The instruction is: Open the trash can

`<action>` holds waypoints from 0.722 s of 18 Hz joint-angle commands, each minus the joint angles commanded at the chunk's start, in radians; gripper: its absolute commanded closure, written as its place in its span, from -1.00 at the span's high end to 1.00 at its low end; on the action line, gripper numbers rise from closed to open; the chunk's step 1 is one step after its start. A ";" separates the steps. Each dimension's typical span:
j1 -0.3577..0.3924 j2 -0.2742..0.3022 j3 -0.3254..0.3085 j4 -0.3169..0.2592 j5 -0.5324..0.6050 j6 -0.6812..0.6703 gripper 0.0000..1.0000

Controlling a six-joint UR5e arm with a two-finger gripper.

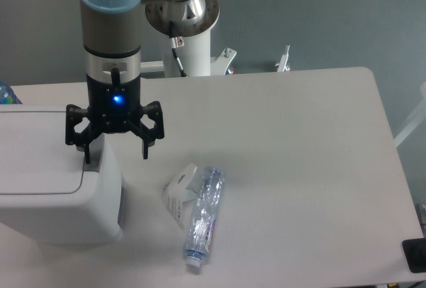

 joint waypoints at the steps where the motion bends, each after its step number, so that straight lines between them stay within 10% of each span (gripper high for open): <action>1: 0.008 -0.002 -0.002 -0.002 -0.017 -0.003 1.00; 13: 0.012 -0.005 -0.012 0.000 -0.019 -0.003 1.00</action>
